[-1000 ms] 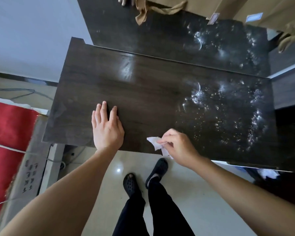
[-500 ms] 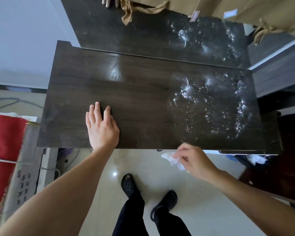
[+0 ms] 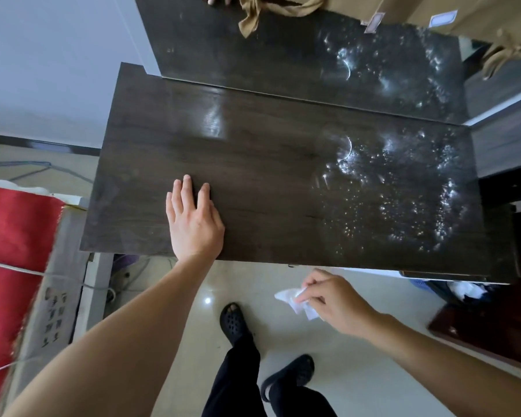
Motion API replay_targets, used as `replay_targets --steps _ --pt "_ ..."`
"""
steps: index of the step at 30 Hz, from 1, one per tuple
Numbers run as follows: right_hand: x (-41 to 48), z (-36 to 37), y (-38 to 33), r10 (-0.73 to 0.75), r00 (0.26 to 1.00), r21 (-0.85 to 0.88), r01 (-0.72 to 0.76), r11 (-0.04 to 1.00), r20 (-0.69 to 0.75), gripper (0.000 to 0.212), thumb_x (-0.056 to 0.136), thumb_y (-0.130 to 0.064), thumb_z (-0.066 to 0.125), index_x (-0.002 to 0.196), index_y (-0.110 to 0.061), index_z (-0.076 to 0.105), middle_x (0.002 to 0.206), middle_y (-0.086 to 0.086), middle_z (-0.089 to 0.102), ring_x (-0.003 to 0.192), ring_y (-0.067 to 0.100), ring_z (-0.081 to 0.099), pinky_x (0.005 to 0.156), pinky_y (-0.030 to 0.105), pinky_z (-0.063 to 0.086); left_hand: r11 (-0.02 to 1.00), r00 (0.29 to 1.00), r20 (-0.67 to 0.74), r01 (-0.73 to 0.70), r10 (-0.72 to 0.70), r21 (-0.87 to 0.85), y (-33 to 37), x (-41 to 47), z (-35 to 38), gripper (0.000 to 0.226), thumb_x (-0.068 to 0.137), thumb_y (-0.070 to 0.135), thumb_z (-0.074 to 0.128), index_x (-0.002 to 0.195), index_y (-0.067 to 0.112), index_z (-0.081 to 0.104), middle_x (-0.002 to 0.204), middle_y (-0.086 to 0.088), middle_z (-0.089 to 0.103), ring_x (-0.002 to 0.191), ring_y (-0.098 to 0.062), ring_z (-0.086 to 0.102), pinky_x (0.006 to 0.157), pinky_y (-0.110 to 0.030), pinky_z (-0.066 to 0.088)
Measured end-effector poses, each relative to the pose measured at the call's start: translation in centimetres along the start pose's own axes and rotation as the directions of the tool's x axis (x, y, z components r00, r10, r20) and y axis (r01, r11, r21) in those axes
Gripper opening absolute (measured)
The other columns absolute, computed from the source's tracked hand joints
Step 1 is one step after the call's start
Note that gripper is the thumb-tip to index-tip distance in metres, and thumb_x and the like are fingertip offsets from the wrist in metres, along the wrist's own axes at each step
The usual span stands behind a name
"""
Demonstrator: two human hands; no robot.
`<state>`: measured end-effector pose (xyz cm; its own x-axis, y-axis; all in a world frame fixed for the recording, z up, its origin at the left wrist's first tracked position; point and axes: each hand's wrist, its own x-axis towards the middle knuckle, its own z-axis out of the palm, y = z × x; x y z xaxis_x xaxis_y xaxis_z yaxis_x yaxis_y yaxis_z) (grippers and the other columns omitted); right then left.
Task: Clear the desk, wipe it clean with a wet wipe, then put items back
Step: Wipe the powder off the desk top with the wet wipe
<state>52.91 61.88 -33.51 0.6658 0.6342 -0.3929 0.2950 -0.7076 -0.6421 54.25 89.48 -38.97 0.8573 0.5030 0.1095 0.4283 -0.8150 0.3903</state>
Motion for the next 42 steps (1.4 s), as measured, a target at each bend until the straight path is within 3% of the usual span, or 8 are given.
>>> replay_targets --steps 3,7,14,16,22,28,33,42 --pt "4.0 -3.3 -0.7 0.003 0.967 0.067 0.014 0.998 -0.255 0.030 0.080 0.002 0.053 0.083 -0.018 0.075 0.086 -0.007 0.056 0.066 0.006 0.056 0.059 0.018 0.042 1.000 1.000 0.006 0.002 -0.002 -0.005 0.0 0.0 0.0 0.035 0.096 0.016 0.042 0.127 0.006 0.055 0.146 -0.022 0.039 0.138 -0.040 0.029 0.116 -0.050 0.020" --pt "13.7 -4.7 -1.9 0.119 0.843 0.028 -0.122 0.992 -0.525 0.038 0.082 0.008 0.047 0.102 -0.014 0.072 0.098 0.006 0.054 0.088 0.023 0.056 0.073 0.020 0.040 0.999 1.000 0.001 0.013 -0.013 -0.032 -0.1 0.0 0.0 0.036 0.095 0.016 0.039 0.124 0.006 0.057 0.146 -0.020 0.040 0.138 -0.038 0.030 0.116 -0.049 0.020" --pt "5.9 3.2 -2.9 -0.302 0.939 -0.184 0.271 0.945 -0.167 0.031 0.085 0.001 0.056 0.105 -0.018 0.070 0.090 0.002 0.050 0.083 0.017 0.044 0.068 0.029 0.043 0.996 0.999 0.001 0.043 -0.043 -0.076 -0.2 0.2 -0.1 0.043 0.089 0.014 0.032 0.123 0.004 0.057 0.146 -0.018 0.040 0.139 -0.037 0.029 0.117 -0.048 0.019" --pt "3.5 2.2 -2.4 -0.261 0.963 -0.114 0.252 0.961 -0.072 0.033 0.080 0.003 0.053 0.097 -0.017 0.072 0.088 0.001 0.052 0.084 0.014 0.044 0.069 0.028 0.046 0.997 0.999 0.007 0.039 -0.038 -0.073 -0.1 0.1 -0.1 0.041 0.089 0.011 0.037 0.124 0.004 0.057 0.147 -0.019 0.040 0.139 -0.037 0.028 0.117 -0.047 0.018" --pt "9.7 -1.0 -2.7 -0.143 0.908 -0.042 0.138 0.990 -0.395 0.035 0.081 0.003 0.048 0.096 -0.014 0.075 0.087 0.004 0.055 0.083 0.019 0.050 0.071 0.022 0.042 0.997 0.999 -0.008 0.039 -0.040 -0.063 -0.1 0.1 0.1 0.039 0.089 0.011 0.037 0.122 0.004 0.056 0.146 -0.019 0.040 0.138 -0.037 0.029 0.116 -0.048 0.019" --pt "3.3 0.6 0.3 -0.334 0.942 -0.162 0.325 0.932 -0.034 0.028 0.078 -0.001 0.053 0.080 -0.020 0.074 0.089 -0.006 0.050 0.083 0.015 0.046 0.063 0.031 0.051 0.998 0.998 0.005 0.055 -0.055 -0.009 0.1 0.0 0.2 0.035 0.090 0.006 0.044 0.122 0.003 0.057 0.145 -0.019 0.041 0.138 -0.038 0.030 0.115 -0.051 0.022" --pt "5.8 -9.1 2.9 -0.228 0.961 -0.058 0.221 0.973 -0.157 0.029 0.079 0.000 0.056 0.090 -0.019 0.075 0.089 -0.002 0.059 0.077 0.012 0.055 0.067 0.019 0.041 0.970 0.970 0.002 0.243 -0.243 0.003 3.9 0.0 0.1 0.032 0.087 0.008 0.047 0.115 0.005 0.062 0.142 -0.021 0.044 0.135 -0.040 0.033 0.112 -0.051 0.026" --pt "22.2 -20.9 9.6 0.105 0.813 -0.156 -0.234 0.960 -0.572 0.032 0.084 -0.013 0.042 0.090 0.005 0.067 0.102 0.026 0.056 0.096 0.039 0.052 0.078 0.035 0.041 0.957 0.958 -0.077 0.281 -0.276 0.066 10.0 -3.9 3.7 0.041 0.092 0.019 0.036 0.125 0.008 0.057 0.146 -0.020 0.040 0.138 -0.037 0.031 0.116 -0.048 0.018"
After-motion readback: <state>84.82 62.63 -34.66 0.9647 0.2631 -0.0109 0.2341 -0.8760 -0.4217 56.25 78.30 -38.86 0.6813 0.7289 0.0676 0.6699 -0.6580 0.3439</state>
